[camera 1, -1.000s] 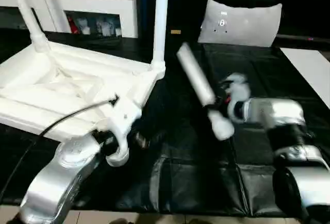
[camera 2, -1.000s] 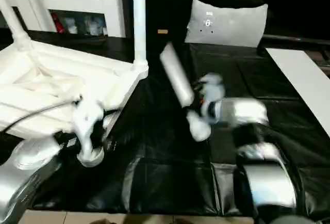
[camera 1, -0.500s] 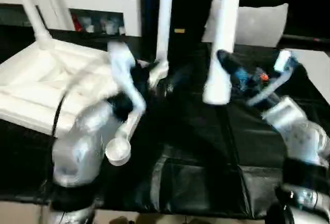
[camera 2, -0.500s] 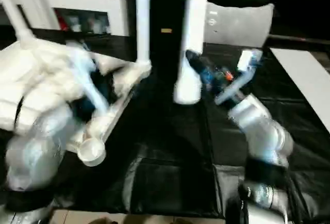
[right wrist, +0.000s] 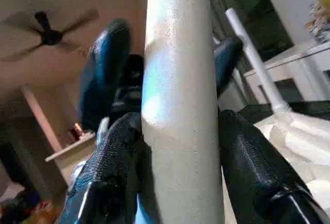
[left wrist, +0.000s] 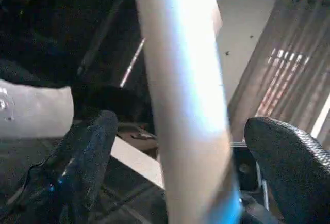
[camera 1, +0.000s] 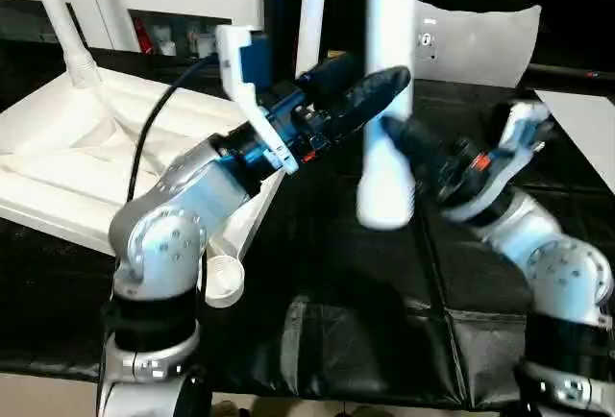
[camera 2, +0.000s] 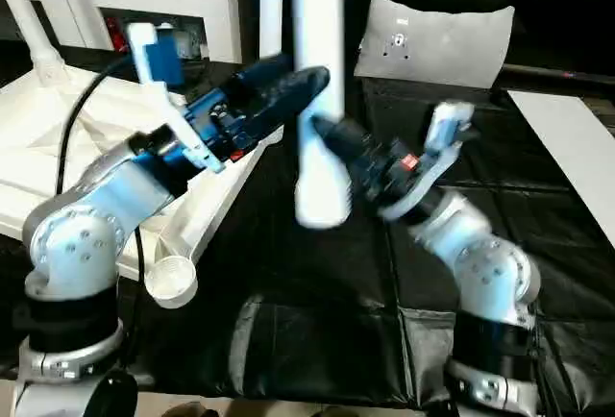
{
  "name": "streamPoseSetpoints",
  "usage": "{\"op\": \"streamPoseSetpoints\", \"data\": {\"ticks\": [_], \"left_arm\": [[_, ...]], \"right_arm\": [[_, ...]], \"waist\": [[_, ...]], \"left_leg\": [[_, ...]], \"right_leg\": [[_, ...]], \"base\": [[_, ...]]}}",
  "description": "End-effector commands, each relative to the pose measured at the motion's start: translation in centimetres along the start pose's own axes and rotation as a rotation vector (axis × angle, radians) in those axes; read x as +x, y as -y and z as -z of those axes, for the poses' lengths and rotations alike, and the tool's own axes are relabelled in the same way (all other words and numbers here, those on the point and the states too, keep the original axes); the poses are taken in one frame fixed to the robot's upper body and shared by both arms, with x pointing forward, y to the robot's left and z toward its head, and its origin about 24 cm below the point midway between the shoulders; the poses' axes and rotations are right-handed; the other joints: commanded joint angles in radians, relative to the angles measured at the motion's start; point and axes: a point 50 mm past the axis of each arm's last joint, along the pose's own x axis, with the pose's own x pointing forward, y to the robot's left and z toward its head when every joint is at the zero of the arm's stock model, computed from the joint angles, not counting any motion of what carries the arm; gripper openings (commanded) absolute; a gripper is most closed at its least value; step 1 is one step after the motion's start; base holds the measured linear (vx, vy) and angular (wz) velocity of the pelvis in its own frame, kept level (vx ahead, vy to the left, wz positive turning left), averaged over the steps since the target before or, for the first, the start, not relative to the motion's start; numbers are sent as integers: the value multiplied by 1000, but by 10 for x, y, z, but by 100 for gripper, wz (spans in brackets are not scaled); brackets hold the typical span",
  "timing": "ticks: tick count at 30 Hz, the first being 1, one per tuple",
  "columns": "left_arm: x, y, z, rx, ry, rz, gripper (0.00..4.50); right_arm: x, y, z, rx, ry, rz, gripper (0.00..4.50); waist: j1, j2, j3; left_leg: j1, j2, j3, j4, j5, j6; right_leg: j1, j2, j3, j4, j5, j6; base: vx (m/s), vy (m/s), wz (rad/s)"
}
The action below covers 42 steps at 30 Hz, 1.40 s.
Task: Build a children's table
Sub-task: Pick table leg
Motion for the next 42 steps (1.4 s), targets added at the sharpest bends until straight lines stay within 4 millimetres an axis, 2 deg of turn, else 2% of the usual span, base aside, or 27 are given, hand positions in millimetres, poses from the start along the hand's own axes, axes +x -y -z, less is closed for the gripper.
{"op": "streamPoseSetpoints", "data": {"ticks": [1, 2, 3, 6, 7, 9, 11, 15, 25, 31, 42], "left_arm": [[1, 2, -2, -16, 1, 28, 415], [0, 2, -2, -26, 7, 42, 409], [-1, 2, -2, -23, 9, 51, 382], [-6, -1, 0, 26, -25, 57, 368], [-6, -2, 1, 50, -36, 50, 355], [-8, -4, 3, 88, -64, 39, 339], [-10, -5, 5, 89, -76, 38, 327], [-13, -5, 4, 82, -66, 50, 288], [-15, -2, 3, 104, -60, 72, 218], [-15, -4, 5, 106, -68, 69, 199], [-16, -12, 6, 126, -73, 5, 195]], "right_arm": [[-1, -3, -3, -38, -13, -4, 184], [-1, -3, -2, -38, -24, 0, 184], [-2, -2, 1, -41, -38, 4, 184], [-3, -1, 7, -59, -78, 22, 184], [-3, 0, 8, -67, -87, 28, 184], [-2, 1, 11, -76, -101, 33, 184], [-1, 2, 13, -83, -108, 37, 184], [0, 3, 15, -95, -121, 43, 184], [-1, 12, 22, -148, -158, 99, 184], [0, 13, 25, -162, -172, 105, 183], [1, 16, 25, -171, -187, 129, 183]], "waist": [[4, 3, -61], [6, 6, -61], [6, 5, -61], [8, 6, -59], [9, 14, -58], [6, 11, -59], [6, 14, -60], [7, 11, -61], [6, 13, -61], [6, 15, -61], [5, 16, -62]], "left_leg": [[13, 55, -19, -80, -68, 11], [14, 55, -19, -80, -69, 8], [14, 55, -18, -80, -74, 6], [15, 56, -19, -83, -95, -1], [17, 57, -21, -84, -100, -5], [16, 58, -21, -85, -99, -7], [18, 59, -21, -84, -103, -14], [17, 58, -20, -84, -95, -13], [17, 59, -20, -84, -102, -12], [18, 59, -20, -84, -101, -10], [19, 59, -21, -84, -100, -8]], "right_leg": [[54, -78, 45, -80, -146, -189], [53, -78, 45, -80, -148, -190], [53, -78, 45, -82, -155, -187], [52, -79, 46, -84, -183, -173], [50, -78, 46, -85, -190, -167], [51, -77, 46, -85, -184, -159], [50, -78, 47, -83, -172, -167], [52, -78, 47, -78, -133, -189], [52, -78, 47, -76, -126, -195], [53, -78, 47, -75, -113, -201], [54, -77, 47, -74, -106, -201]], "base": [[0, 0, 0], [0, 0, 0], [0, 0, 0], [0, 0, 0], [0, 0, 0], [0, 0, 0], [0, 0, 0], [0, 0, 0], [0, 0, 0], [0, 0, 0], [0, 0, 0]]}}
